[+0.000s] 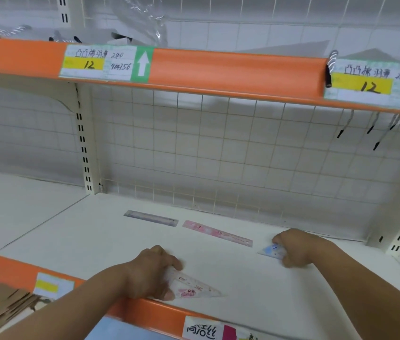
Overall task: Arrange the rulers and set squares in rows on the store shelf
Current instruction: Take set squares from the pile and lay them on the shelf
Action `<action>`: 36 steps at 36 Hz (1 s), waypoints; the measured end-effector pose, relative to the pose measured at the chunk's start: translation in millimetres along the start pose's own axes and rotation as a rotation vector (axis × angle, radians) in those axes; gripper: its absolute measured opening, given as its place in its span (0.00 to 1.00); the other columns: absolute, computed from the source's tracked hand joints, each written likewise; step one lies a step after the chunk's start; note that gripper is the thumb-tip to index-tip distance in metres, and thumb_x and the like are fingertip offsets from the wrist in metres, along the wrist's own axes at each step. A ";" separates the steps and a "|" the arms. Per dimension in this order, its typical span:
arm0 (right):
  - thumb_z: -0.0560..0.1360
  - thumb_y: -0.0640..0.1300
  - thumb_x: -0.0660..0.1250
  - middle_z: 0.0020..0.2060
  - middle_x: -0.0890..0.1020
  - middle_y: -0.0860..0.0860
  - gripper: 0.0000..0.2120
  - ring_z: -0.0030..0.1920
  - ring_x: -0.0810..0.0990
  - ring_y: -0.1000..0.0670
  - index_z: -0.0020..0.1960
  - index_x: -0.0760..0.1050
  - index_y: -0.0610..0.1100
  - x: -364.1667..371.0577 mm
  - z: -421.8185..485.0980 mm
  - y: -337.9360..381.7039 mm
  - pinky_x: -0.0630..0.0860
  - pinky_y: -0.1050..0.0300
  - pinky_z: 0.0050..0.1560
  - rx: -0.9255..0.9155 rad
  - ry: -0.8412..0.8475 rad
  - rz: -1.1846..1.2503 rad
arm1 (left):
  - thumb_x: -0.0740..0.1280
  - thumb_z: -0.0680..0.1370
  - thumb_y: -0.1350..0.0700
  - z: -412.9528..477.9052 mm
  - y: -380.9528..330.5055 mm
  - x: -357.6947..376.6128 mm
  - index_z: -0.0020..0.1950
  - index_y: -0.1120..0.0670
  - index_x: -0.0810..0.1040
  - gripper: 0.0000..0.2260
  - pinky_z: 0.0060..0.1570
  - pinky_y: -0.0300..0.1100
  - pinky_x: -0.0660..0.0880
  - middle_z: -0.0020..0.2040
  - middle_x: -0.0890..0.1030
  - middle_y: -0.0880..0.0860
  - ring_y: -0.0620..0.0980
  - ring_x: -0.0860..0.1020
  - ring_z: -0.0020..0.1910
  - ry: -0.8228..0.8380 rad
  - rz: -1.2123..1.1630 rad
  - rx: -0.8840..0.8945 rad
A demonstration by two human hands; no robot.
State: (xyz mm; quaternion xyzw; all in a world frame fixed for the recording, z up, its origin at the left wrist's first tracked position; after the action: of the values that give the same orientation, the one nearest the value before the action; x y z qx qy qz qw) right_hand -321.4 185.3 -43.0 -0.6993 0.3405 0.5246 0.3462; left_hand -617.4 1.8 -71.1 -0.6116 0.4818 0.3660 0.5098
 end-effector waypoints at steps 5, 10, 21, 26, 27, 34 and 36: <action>0.70 0.47 0.64 0.50 0.74 0.51 0.14 0.51 0.73 0.50 0.56 0.73 0.51 3.2 12.7 -3.6 0.71 0.59 0.50 -0.011 -0.011 -0.016 | 0.72 0.72 0.47 -1.0 -1.6 -1.0 0.71 0.41 0.65 0.30 0.72 0.43 0.60 0.66 0.64 0.49 0.49 0.63 0.69 0.010 -0.017 -0.013; 0.73 0.46 0.63 0.53 0.74 0.52 0.19 0.54 0.72 0.51 0.64 0.72 0.49 4.9 16.8 -4.3 0.71 0.59 0.56 -0.010 0.012 -0.050 | 0.72 0.72 0.47 -1.7 -3.1 -1.9 0.72 0.42 0.65 0.30 0.72 0.43 0.60 0.66 0.64 0.49 0.49 0.63 0.69 0.021 -0.005 -0.022; 0.73 0.45 0.62 0.58 0.72 0.50 0.16 0.58 0.73 0.49 0.61 0.70 0.50 6.8 10.8 -5.9 0.69 0.60 0.54 0.049 0.054 0.012 | 0.72 0.73 0.48 -4.4 -6.6 -3.5 0.72 0.42 0.65 0.30 0.71 0.43 0.61 0.65 0.64 0.49 0.50 0.63 0.68 0.035 -0.019 -0.037; 0.75 0.49 0.64 0.60 0.69 0.48 0.21 0.63 0.71 0.47 0.67 0.69 0.49 -9.3 -1.9 24.9 0.70 0.56 0.61 0.015 -0.144 0.193 | 0.71 0.74 0.47 -8.1 -8.3 -5.1 0.73 0.44 0.64 0.30 0.72 0.42 0.60 0.66 0.64 0.49 0.49 0.63 0.69 0.031 -0.025 -0.027; 0.75 0.48 0.64 0.60 0.70 0.49 0.20 0.63 0.72 0.48 0.67 0.70 0.49 -11.5 -5.3 36.3 0.70 0.57 0.61 -0.012 -0.183 0.237 | 0.71 0.74 0.46 -9.2 -8.4 -5.9 0.74 0.44 0.64 0.30 0.72 0.41 0.60 0.67 0.64 0.49 0.49 0.63 0.69 0.028 -0.040 -0.026; 0.73 0.53 0.68 0.43 0.77 0.58 0.06 0.46 0.77 0.55 0.41 0.75 0.53 -8.9 -35.6 121.9 0.74 0.59 0.49 -0.173 -0.130 0.475 | 0.72 0.70 0.39 -19.2 -3.2 -14.3 0.68 0.48 0.69 0.30 0.62 0.38 0.68 0.59 0.68 0.48 0.47 0.70 0.59 0.018 -0.077 -0.109; 0.71 0.57 0.71 0.45 0.77 0.58 0.13 0.46 0.77 0.55 0.49 0.78 0.49 -6.6 -43.6 139.8 0.75 0.58 0.49 -0.202 -0.049 0.518 | 0.72 0.68 0.37 -22.0 -2.2 -15.3 0.63 0.48 0.72 0.28 0.58 0.39 0.70 0.55 0.68 0.47 0.47 0.70 0.54 0.019 -0.030 -0.145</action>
State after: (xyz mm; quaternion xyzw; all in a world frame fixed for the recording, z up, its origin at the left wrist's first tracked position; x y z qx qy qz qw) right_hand -418.5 75.5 -45.2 -0.6070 0.4454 0.6438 0.1371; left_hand -620.3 -16.3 -51.4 -0.6574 0.4495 0.3865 0.4652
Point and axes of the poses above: each hand's wrist, its own z-axis towards the middle knuckle, its own x-axis out of the palm, y = z × x, the point moved 3 cm from there along z, towards the middle knuckle
